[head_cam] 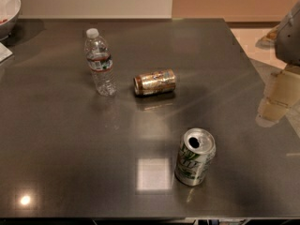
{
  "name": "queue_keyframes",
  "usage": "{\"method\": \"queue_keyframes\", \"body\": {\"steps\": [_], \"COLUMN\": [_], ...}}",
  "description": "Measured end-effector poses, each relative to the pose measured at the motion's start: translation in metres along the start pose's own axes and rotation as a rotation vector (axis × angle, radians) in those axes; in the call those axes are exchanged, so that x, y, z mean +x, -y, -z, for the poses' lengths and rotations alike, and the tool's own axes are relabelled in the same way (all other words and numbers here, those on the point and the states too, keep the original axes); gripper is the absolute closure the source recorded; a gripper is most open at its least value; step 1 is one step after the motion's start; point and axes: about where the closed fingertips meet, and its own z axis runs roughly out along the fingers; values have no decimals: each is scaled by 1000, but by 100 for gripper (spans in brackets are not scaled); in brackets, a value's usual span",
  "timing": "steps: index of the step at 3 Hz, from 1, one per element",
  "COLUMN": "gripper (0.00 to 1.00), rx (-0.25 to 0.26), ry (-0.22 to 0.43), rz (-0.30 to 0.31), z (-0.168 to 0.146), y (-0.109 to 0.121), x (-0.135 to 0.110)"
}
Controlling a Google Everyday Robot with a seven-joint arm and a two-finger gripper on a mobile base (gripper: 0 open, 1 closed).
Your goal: Move 7up can near orange can
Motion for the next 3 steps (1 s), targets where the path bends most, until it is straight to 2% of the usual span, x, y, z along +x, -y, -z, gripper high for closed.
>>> {"method": "queue_keyframes", "body": {"steps": [2,3], "gripper": [0,0], "rx": [-2,-45], "ry": [3,91], "rz": [0,7], "z": [0,-7], "y": [0,-7], "x": [0,-7]}}
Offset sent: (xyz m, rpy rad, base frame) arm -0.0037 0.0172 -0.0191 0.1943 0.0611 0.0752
